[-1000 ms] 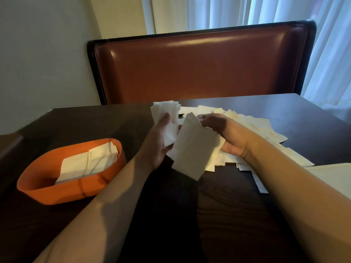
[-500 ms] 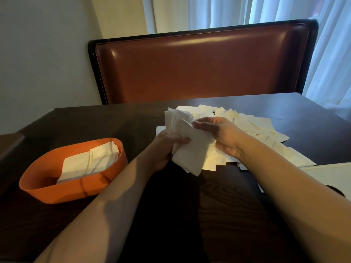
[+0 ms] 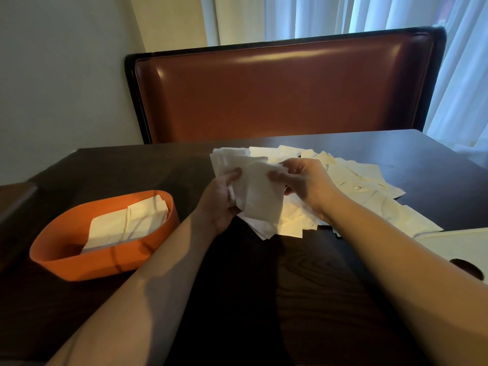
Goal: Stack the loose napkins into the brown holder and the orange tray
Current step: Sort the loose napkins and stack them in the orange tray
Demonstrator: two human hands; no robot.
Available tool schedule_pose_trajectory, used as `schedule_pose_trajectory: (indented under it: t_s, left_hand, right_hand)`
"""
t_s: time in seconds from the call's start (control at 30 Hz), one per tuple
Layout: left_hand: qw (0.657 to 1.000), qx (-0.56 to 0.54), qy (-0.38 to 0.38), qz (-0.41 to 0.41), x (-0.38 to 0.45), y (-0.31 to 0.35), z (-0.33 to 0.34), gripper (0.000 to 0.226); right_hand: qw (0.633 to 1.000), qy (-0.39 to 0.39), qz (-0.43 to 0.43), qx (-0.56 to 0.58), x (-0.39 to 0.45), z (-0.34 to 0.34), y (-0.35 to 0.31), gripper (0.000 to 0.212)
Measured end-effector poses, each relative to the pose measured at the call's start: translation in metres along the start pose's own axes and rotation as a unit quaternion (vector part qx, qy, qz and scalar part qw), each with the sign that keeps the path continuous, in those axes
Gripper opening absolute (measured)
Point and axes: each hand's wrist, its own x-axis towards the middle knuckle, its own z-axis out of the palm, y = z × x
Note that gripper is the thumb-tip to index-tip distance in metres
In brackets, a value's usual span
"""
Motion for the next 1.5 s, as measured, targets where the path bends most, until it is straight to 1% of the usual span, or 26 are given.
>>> schedule_pose_trajectory:
  t_s: [0.07,0.13,0.2,0.3,0.4,0.47,0.5,0.6,0.63,0.67,0.7,0.8,0.87,0.97,1.07,1.13,1.2,1.27,1.33,1.43,1.5]
  left_hand:
    - [1.000,-0.001,0.000,0.004,0.001,0.000,0.000,0.017]
    - [1.000,0.007,-0.007,0.001,0.000,0.001,0.001,0.017]
    - [1.000,0.018,-0.016,-0.005,-0.003,0.002,0.003,0.017]
    - [0.998,0.025,-0.049,-0.013,-0.011,0.005,0.008,0.028]
    - [0.996,0.002,-0.087,-0.029,-0.015,0.007,0.008,0.039]
    - [0.993,-0.037,-0.101,-0.045,-0.017,0.009,0.007,0.039]
    - [0.991,-0.057,-0.111,-0.044,-0.018,0.010,0.007,0.038]
    - [0.986,-0.079,-0.143,-0.031,-0.022,0.011,0.005,0.041]
    - [0.985,-0.083,-0.147,-0.033,-0.022,0.010,0.004,0.044]
    - [0.984,-0.085,-0.154,-0.039,-0.022,0.010,0.004,0.049]
    - [0.982,-0.081,-0.162,-0.046,-0.020,0.010,0.004,0.054]
    - [0.978,-0.072,-0.179,-0.076,-0.017,0.009,0.006,0.066]
    - [0.976,-0.062,-0.191,-0.087,-0.016,0.008,0.006,0.071]
    - [0.975,-0.024,-0.205,-0.083,-0.018,0.008,0.004,0.077]
    - [0.971,-0.020,-0.216,-0.103,-0.019,0.007,0.003,0.080]
    - [0.972,-0.009,-0.216,-0.096,-0.018,0.006,0.003,0.076]
    - [0.976,0.002,-0.199,-0.088,-0.019,0.006,0.003,0.065]
    - [0.979,0.012,-0.188,-0.082,-0.021,0.006,0.005,0.062]
    - [0.979,0.018,-0.183,-0.084,-0.021,0.005,0.005,0.066]
    - [0.976,0.028,-0.201,-0.084,-0.020,0.005,0.006,0.075]
    - [0.973,0.025,-0.210,-0.091,-0.021,0.006,0.007,0.077]
  right_hand:
    - [0.999,0.020,-0.024,-0.006,0.000,-0.003,-0.003,0.018]
    - [0.999,0.013,-0.032,0.001,0.000,-0.005,-0.004,0.019]
    - [0.999,-0.001,-0.042,0.011,-0.002,-0.004,-0.006,0.016]
    - [0.998,-0.009,-0.055,0.027,-0.003,-0.002,-0.004,0.010]
    - [0.996,-0.018,-0.067,0.054,-0.003,-0.002,-0.003,0.013]
    - [0.992,-0.029,-0.069,0.100,-0.004,-0.004,-0.006,0.021]
    - [0.987,-0.044,-0.063,0.140,-0.005,-0.006,-0.009,0.021]
    - [0.952,-0.118,-0.020,0.282,-0.008,-0.014,-0.017,0.011]
    - [0.942,-0.132,-0.012,0.308,-0.008,-0.015,-0.018,0.011]
    - [0.940,-0.135,-0.013,0.312,-0.008,-0.014,-0.018,0.011]
    - [0.948,-0.129,-0.023,0.290,-0.008,-0.011,-0.018,0.011]
    - [0.977,-0.072,-0.043,0.196,-0.006,-0.003,-0.010,0.021]
    - [0.983,-0.044,-0.046,0.170,-0.005,0.000,-0.007,0.022]
    - [0.984,-0.031,-0.044,0.172,-0.005,0.001,-0.005,0.013]
    - [0.984,-0.021,-0.042,0.172,-0.006,0.003,-0.005,0.014]
    - [0.984,-0.019,-0.037,0.173,-0.006,0.002,-0.005,0.015]
    - [0.982,-0.016,-0.036,0.184,-0.005,0.002,-0.005,0.020]
    - [0.981,-0.010,-0.045,0.187,-0.005,0.001,-0.005,0.026]
    - [0.980,-0.002,-0.048,0.192,-0.004,0.001,-0.005,0.029]
    - [0.974,-0.001,-0.032,0.225,-0.003,0.001,-0.005,0.035]
    - [0.969,-0.004,-0.018,0.246,-0.003,0.001,-0.005,0.032]
